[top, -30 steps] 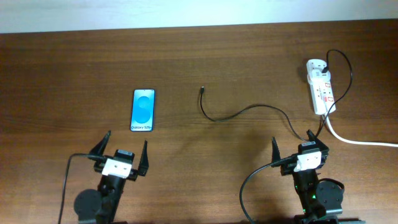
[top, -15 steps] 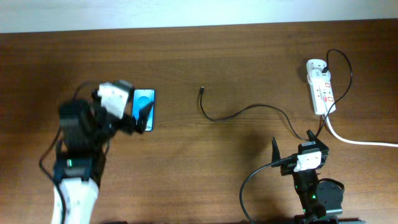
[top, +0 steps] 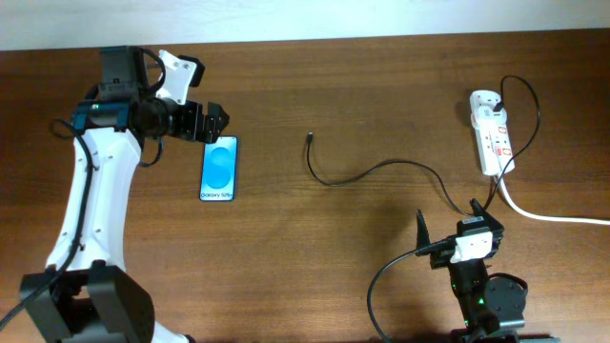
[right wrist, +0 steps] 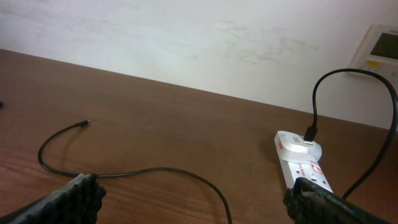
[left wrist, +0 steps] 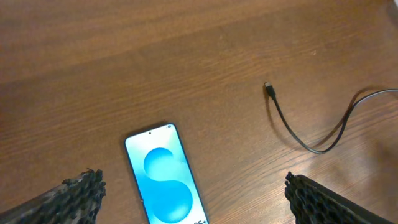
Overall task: Plug charger to phone and switch on socket
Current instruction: 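Move the left gripper over the blue phone and lower onto it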
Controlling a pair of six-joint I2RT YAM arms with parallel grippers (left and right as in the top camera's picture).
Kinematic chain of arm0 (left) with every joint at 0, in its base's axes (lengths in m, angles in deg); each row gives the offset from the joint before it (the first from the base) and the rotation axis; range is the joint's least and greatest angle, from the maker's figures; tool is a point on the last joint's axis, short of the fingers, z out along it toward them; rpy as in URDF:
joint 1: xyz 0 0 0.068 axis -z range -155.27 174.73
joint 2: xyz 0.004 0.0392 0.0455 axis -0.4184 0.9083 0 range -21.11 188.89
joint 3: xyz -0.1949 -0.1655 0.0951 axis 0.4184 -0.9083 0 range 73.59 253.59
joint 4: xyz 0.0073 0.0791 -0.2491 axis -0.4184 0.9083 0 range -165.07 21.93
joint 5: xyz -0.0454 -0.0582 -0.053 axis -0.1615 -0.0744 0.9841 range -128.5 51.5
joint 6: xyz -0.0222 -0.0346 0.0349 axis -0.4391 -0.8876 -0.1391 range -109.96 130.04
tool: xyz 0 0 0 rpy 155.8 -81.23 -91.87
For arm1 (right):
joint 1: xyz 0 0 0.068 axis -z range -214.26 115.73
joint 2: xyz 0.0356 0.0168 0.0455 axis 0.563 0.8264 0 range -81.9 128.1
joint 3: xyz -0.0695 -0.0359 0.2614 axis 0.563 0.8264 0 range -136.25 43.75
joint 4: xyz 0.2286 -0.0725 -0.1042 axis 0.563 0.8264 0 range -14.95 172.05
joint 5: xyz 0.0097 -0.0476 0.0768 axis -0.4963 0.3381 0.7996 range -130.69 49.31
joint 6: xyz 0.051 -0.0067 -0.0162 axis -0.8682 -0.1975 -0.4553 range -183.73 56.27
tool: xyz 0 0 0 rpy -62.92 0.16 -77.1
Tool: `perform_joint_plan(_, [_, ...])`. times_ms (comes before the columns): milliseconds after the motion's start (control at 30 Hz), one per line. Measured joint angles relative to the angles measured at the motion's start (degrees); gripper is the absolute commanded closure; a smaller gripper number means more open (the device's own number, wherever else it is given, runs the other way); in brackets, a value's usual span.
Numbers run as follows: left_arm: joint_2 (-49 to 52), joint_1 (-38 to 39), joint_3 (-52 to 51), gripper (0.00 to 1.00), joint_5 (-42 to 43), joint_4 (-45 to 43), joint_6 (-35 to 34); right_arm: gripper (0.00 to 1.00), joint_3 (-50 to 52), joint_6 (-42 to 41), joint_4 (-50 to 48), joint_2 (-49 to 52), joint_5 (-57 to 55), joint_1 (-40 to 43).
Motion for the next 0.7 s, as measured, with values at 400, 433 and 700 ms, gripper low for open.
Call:
perform_joint_plan(400, [5.7,5.9,0.6,0.01,-13.8,1.5,-4.9,0.02,0.0,0.0,0.0,0.0,0.0,0.0])
perform_joint_plan(433, [6.9,6.7,0.7,0.01,-15.5,1.7,-6.0,0.02,0.0,0.0,0.0,0.0,0.0,0.0])
perform_joint_plan(700, [16.7,7.2,2.3,0.01,-21.0,5.0,-14.1,0.02,0.0,0.0,0.0,0.0,0.0,0.0])
